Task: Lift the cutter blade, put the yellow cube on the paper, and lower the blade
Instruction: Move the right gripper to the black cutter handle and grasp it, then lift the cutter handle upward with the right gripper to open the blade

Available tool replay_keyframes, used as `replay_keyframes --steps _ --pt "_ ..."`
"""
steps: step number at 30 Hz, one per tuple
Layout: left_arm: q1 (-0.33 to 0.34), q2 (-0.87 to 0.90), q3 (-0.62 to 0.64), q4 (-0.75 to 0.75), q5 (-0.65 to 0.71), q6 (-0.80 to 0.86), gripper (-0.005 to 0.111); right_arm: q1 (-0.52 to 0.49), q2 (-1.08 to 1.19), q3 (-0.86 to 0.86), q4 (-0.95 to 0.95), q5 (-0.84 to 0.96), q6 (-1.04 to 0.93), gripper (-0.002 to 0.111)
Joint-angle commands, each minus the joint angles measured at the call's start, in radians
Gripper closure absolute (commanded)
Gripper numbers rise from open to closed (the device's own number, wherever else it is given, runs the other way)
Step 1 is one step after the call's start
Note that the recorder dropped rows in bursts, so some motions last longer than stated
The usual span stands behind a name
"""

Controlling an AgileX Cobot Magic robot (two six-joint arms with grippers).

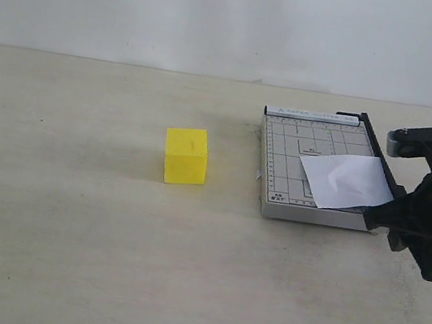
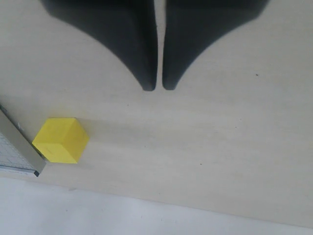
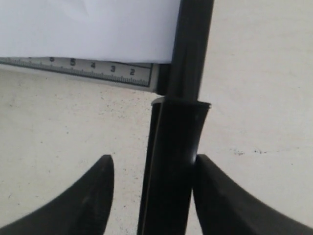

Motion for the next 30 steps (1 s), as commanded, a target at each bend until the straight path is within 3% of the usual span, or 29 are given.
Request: replay_keyframes --steps 1,5,11,15,30 --pt "-0.003 -0.003 0.003 0.003 -0.008 0.0 0.102 -0.006 0.034 -0.004 -0.002 0.011 -0.001 0.043" --pt "-0.003 -0.003 0.003 0.003 -0.008 0.0 0.102 -0.006 0.049 -0.004 -0.002 0.009 -0.001 0.051" --pt "-0.003 -0.003 0.003 0.003 -0.008 0.0 0.102 -0.006 0.047 -0.004 -0.002 0.003 -0.001 0.085" --pt "-0.003 -0.003 0.003 0.003 -0.008 0.0 0.102 -0.006 0.043 -0.004 -0.004 0.003 -0.001 0.099" --pt "-0.003 -0.003 0.003 0.003 -0.008 0.0 0.102 -0.006 -0.171 -0.006 -0.012 -0.115 -0.001 0.1"
